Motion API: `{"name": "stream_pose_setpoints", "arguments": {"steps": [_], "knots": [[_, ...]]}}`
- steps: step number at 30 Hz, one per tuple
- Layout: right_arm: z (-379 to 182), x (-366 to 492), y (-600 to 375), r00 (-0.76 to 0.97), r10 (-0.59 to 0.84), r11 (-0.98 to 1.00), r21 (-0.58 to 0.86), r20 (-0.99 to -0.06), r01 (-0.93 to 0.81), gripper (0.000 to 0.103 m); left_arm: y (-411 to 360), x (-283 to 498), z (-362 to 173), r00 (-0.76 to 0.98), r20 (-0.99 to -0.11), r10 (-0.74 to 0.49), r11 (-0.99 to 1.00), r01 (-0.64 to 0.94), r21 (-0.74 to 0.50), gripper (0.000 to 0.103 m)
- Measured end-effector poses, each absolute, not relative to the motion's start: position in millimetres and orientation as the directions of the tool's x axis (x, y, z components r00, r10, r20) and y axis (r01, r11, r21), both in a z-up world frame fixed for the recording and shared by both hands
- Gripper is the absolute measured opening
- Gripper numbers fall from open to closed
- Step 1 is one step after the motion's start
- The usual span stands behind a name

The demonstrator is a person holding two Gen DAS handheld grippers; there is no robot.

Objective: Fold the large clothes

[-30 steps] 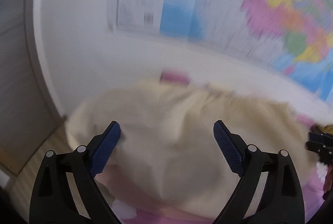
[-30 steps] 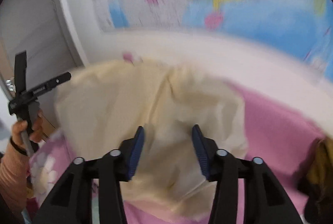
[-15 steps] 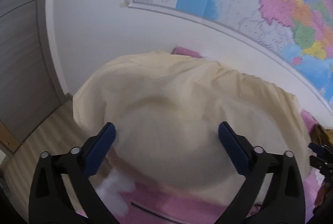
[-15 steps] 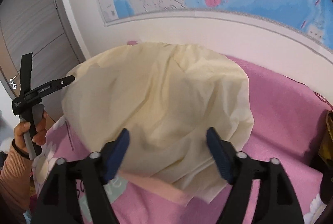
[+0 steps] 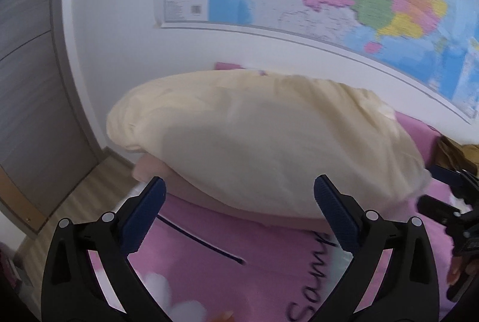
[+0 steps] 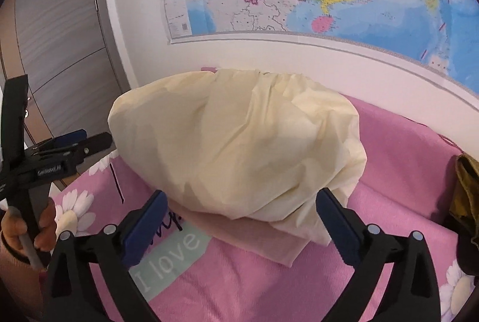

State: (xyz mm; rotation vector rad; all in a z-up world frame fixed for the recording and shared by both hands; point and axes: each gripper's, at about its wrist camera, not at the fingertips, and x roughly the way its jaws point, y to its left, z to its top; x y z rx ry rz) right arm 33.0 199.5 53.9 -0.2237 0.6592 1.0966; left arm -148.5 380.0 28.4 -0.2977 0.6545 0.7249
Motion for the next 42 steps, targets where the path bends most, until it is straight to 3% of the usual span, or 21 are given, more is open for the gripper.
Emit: {"name": "stream_pose_setpoints", "arguments": {"steps": [16, 42], "knots": [[66.3, 1.7, 163.4, 0.353, 0.766, 0.487, 0.127, -0.537, -0.864, 0.097, 296.1, -149.7, 39.5, 0.578, -0.589, 0.564, 0.725, -0.688, 0.019, 0.098], [60.8, -52.1, 112.8, 0.372, 0.769, 0.501, 0.127, -0.52, -0.856, 0.097, 244.2, -182.4, 47.9, 0.523, -0.585, 0.62, 0.658, -0.753, 0.024, 0.098]]}}
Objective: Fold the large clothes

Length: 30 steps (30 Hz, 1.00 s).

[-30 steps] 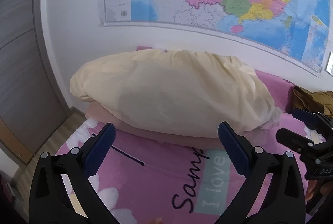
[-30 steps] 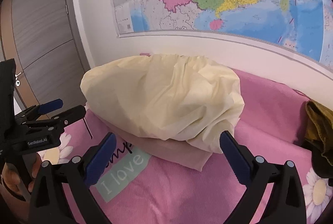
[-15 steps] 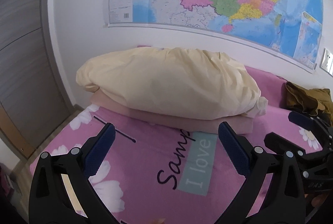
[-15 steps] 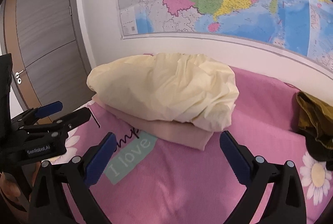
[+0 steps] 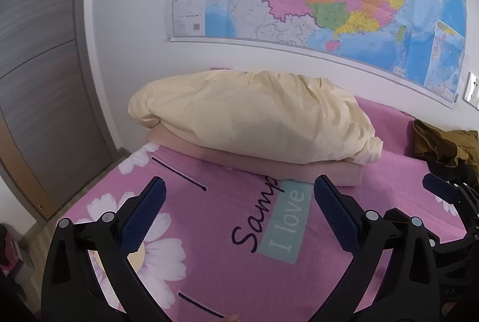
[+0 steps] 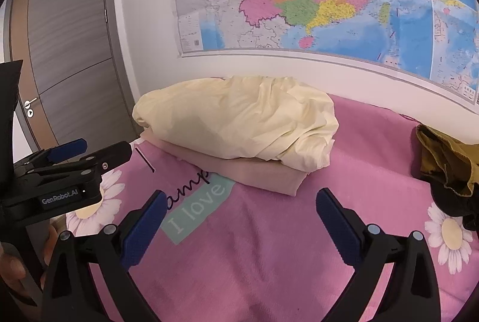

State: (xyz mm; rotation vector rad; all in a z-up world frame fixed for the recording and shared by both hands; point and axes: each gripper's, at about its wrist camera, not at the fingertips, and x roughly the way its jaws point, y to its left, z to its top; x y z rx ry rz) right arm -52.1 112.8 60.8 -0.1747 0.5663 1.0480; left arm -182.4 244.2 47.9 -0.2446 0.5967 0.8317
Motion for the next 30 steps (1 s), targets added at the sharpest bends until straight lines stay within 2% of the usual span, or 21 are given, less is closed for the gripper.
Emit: {"name": "stream_pose_setpoints", "arguments": {"steps": [30], "knots": [[61.0, -77.0, 89.1, 0.382, 0.779, 0.501, 0.126, -0.497, -0.856, 0.097, 210.1, -199.0, 48.3, 0.514, -0.575, 0.636, 0.654, -0.755, 0.049, 0.098]]}}
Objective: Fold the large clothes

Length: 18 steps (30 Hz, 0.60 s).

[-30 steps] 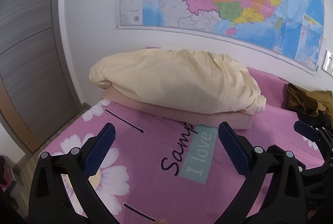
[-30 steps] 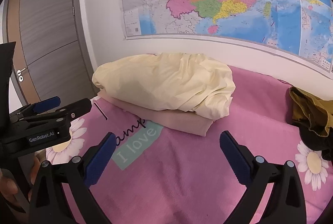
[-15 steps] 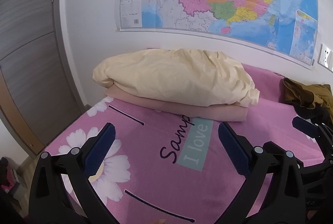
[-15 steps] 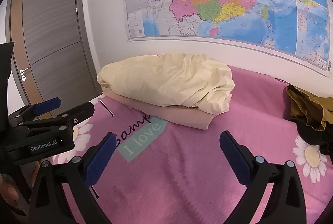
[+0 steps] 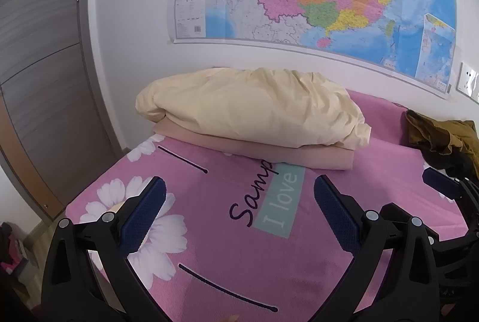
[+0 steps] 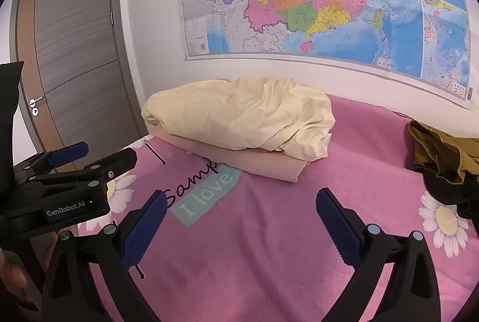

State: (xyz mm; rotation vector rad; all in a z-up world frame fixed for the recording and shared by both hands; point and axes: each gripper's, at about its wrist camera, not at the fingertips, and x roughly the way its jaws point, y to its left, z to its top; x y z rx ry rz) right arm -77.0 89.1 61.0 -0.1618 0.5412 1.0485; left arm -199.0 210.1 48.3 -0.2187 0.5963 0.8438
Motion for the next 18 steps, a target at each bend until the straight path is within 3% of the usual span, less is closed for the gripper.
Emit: {"name": "stream_pose_setpoints", "arguments": {"steps": [18], "knots": [[57.0, -76.5, 91.3, 0.369, 0.776, 0.497, 0.135, -0.512, -0.857, 0.097, 209.5, -199.9, 46.3, 0.505, -0.577, 0.641, 0.649, -0.758, 0.057, 0.098]]}}
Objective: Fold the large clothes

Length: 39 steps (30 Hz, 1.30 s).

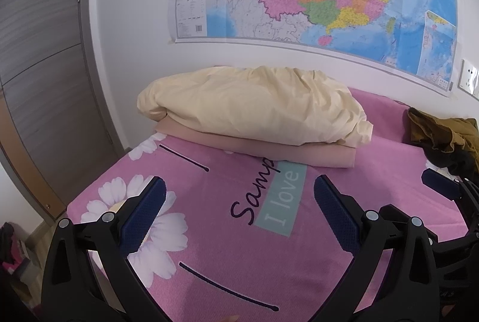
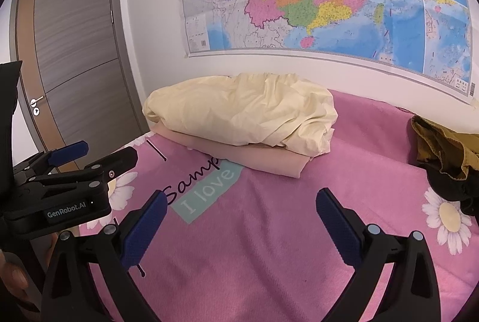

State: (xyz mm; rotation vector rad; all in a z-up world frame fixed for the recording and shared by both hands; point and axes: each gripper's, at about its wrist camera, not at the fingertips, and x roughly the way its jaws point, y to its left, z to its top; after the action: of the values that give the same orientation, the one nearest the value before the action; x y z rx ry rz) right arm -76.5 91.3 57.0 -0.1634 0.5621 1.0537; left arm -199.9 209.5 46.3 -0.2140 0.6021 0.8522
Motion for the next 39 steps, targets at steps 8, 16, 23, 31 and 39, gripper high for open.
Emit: {"name": "stream_pose_setpoints", "arguments": {"steps": [8, 16, 23, 31, 39], "knots": [[56.4, -75.9, 91.5, 0.365, 0.776, 0.494, 0.137, -0.514, -0.859, 0.097, 209.4, -199.8, 46.1, 0.502, -0.577, 0.645, 0.646, -0.761, 0.06, 0.098], [55.6, -75.9, 93.0, 0.365, 0.775, 0.496, 0.139, -0.516, -0.857, 0.097, 210.7, -198.8, 44.4, 0.5, -0.579, 0.643, 0.645, -0.762, 0.058, 0.098], [56.5, -76.3, 93.6, 0.366, 0.773, 0.498, 0.14, -0.518, -0.856, 0.097, 210.7, -198.8, 43.7, 0.499, -0.581, 0.643, 0.645, -0.761, 0.061, 0.098], [56.2, -76.1, 93.8, 0.37, 0.772, 0.502, 0.14, -0.517, -0.853, 0.097, 210.3, -199.1, 43.6, 0.498, -0.58, 0.645, 0.644, -0.762, 0.062, 0.098], [56.2, -77.1, 95.1, 0.372, 0.773, 0.505, 0.145, -0.513, -0.851, 0.097, 211.6, -198.2, 43.7, 0.498, -0.58, 0.644, 0.645, -0.762, 0.062, 0.098]]}}
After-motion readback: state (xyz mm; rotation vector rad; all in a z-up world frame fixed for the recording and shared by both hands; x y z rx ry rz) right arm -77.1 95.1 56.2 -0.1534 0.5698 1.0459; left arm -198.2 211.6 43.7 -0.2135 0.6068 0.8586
